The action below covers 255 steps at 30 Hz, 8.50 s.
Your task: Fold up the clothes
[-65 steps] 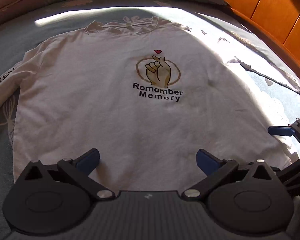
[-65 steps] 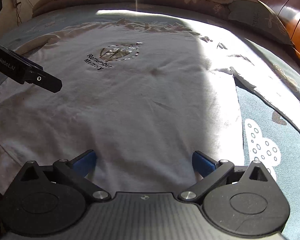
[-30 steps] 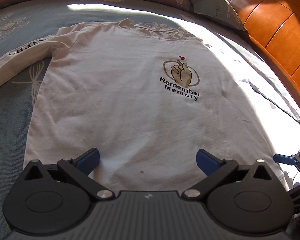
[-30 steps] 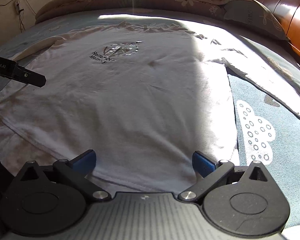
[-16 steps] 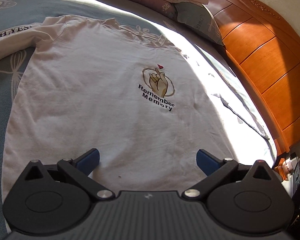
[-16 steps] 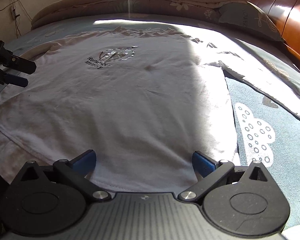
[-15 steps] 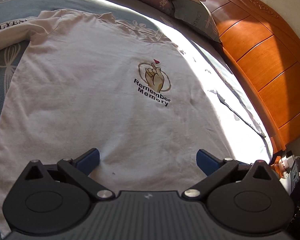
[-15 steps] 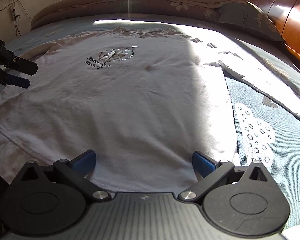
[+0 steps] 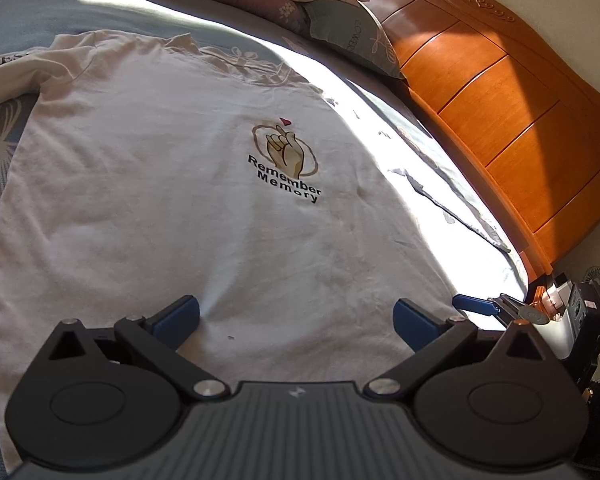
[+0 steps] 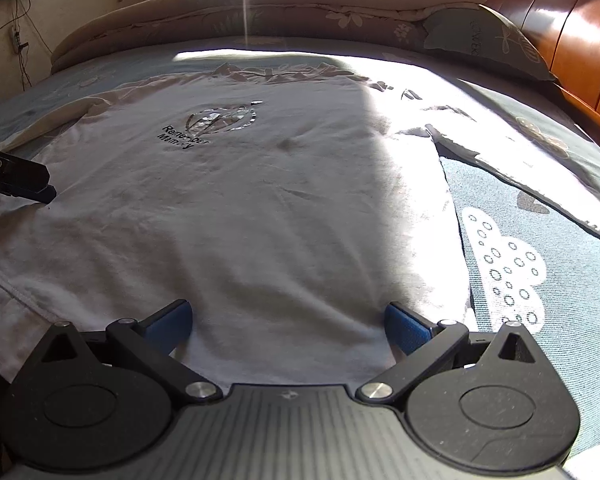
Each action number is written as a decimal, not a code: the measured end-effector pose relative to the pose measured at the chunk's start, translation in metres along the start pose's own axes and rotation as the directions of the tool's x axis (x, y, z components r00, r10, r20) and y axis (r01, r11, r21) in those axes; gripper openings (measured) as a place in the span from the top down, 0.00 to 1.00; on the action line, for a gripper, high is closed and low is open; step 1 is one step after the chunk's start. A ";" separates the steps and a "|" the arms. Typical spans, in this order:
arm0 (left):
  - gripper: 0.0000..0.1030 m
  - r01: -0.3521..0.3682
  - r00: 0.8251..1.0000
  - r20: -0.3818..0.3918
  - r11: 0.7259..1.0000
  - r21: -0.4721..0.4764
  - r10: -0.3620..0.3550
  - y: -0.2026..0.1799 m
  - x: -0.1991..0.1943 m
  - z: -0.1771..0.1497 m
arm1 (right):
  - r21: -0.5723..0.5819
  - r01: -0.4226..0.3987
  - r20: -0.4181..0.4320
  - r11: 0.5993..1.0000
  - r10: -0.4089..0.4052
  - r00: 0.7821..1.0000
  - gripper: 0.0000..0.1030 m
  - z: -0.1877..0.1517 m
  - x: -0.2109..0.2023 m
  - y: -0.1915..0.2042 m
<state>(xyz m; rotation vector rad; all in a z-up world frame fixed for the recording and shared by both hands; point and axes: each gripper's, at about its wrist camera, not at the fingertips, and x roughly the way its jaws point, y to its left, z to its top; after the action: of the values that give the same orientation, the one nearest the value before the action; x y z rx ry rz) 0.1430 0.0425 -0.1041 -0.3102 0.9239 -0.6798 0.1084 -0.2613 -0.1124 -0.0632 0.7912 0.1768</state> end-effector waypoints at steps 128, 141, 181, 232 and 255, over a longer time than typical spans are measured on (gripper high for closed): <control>0.01 -0.097 0.928 -0.360 0.995 0.017 0.097 0.266 -0.046 0.222 | -0.012 -0.656 -0.273 0.754 0.629 0.728 0.00 0.196 0.160 0.049; 0.01 -0.102 0.832 -0.513 0.967 0.232 0.211 0.248 -0.032 0.227 | -0.201 -0.357 -0.530 0.912 0.205 0.823 0.00 0.215 0.175 0.129; 0.09 -0.164 0.970 -0.218 0.954 -0.252 0.109 0.205 0.034 0.253 | -0.134 -0.162 -0.360 0.978 0.104 0.927 0.00 0.196 0.162 0.129; 0.04 -0.266 0.964 -0.089 0.893 -0.363 0.251 0.213 -0.007 0.284 | -0.127 -0.298 -0.209 0.946 0.268 0.940 0.00 0.314 0.220 0.157; 0.04 -0.468 0.882 -0.119 0.874 -0.131 0.455 0.218 -0.089 0.237 | -0.240 -0.263 -0.213 0.934 0.214 0.953 0.00 0.343 0.279 0.218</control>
<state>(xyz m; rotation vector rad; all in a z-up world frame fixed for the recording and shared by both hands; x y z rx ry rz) 0.3870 0.2561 -0.0248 -0.1865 1.0872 -0.1774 0.5018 0.0328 -0.0687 -0.2410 0.9555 0.5157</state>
